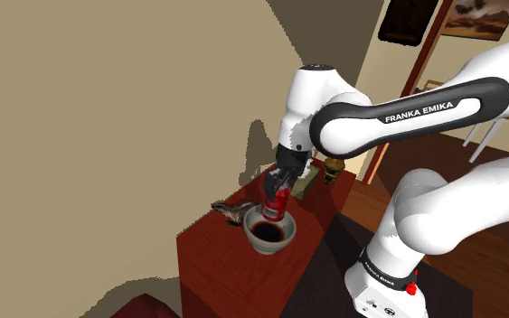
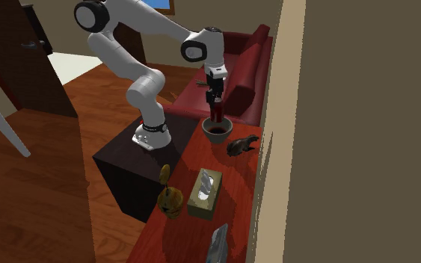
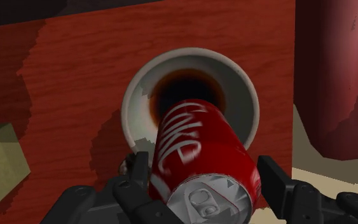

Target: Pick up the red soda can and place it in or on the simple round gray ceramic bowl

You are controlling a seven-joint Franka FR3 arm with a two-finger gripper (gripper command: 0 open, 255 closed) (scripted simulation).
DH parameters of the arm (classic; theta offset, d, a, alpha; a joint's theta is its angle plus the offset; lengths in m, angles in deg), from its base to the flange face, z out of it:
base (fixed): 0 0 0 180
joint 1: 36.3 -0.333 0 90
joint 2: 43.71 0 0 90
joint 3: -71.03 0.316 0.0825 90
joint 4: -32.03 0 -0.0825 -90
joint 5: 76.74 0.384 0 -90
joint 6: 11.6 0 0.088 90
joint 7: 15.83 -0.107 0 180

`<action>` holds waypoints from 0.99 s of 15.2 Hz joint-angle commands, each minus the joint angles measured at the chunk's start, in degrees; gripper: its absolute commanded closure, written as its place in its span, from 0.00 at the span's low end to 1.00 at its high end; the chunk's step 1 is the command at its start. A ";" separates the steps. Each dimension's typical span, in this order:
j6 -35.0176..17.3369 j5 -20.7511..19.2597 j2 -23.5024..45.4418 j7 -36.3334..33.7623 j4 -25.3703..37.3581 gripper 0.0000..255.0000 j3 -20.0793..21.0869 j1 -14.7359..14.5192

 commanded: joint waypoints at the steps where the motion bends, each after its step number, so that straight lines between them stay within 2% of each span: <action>1: -1.89 0.25 0.60 -0.07 -1.22 1.00 0.29 -0.11; 6: -7.22 0.80 3.30 -0.25 -3.88 1.00 1.14 -0.20; 14: -7.22 0.80 3.30 -0.25 -3.88 1.00 1.14 -0.20; 15: -7.22 0.80 3.30 -0.25 -3.87 0.00 1.14 -0.20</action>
